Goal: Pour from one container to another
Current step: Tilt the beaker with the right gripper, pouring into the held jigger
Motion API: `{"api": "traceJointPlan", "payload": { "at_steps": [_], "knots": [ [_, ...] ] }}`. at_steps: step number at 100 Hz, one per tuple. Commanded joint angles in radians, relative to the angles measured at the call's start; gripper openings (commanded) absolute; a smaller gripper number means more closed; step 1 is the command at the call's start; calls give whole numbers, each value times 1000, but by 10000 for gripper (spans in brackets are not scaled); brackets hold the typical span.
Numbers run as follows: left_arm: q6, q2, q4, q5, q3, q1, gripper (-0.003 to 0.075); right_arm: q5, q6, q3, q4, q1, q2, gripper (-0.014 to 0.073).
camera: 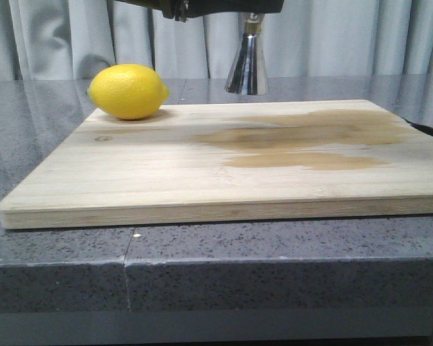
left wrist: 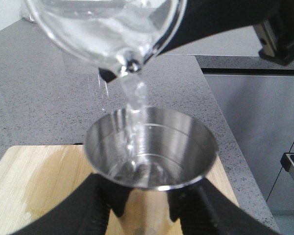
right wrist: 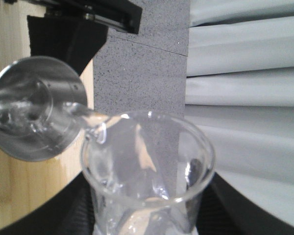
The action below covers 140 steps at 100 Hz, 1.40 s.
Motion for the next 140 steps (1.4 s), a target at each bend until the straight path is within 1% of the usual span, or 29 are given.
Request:
{"api": "traceJointPlan", "payload": {
  "at_steps": [1, 41, 80, 96, 105, 109, 123, 124, 140],
  "knots": [
    [-6, -59, -80, 94, -31, -6, 220, -77, -38, -38, -27, 2, -29, 297],
    [-6, -59, -80, 94, -31, -6, 220, -90, -149, -38, -27, 2, -29, 297],
    [-6, -59, -80, 94, -31, -6, 220, -122, -153, -38, -57, 2, -29, 297],
    [-6, -59, -80, 94, -31, -6, 220, -123, -146, -38, -42, 2, -29, 298],
    [-6, -59, -80, 94, -31, -6, 220, -123, -88, -38, 20, 2, -29, 298],
    [-6, -59, -80, 94, -31, -6, 220, -123, -31, -38, 34, 2, -29, 298],
    [-6, -59, -80, 94, -31, -6, 220, -124, 192, -38, 21, -5, -40, 298],
    [-6, -59, -80, 94, -31, -6, 220, -124, 192, -38, 21, -8, -42, 298],
    [-6, -59, -80, 94, -31, -6, 220, -132, 428, -38, 42, -69, -104, 298]
  ]
}}
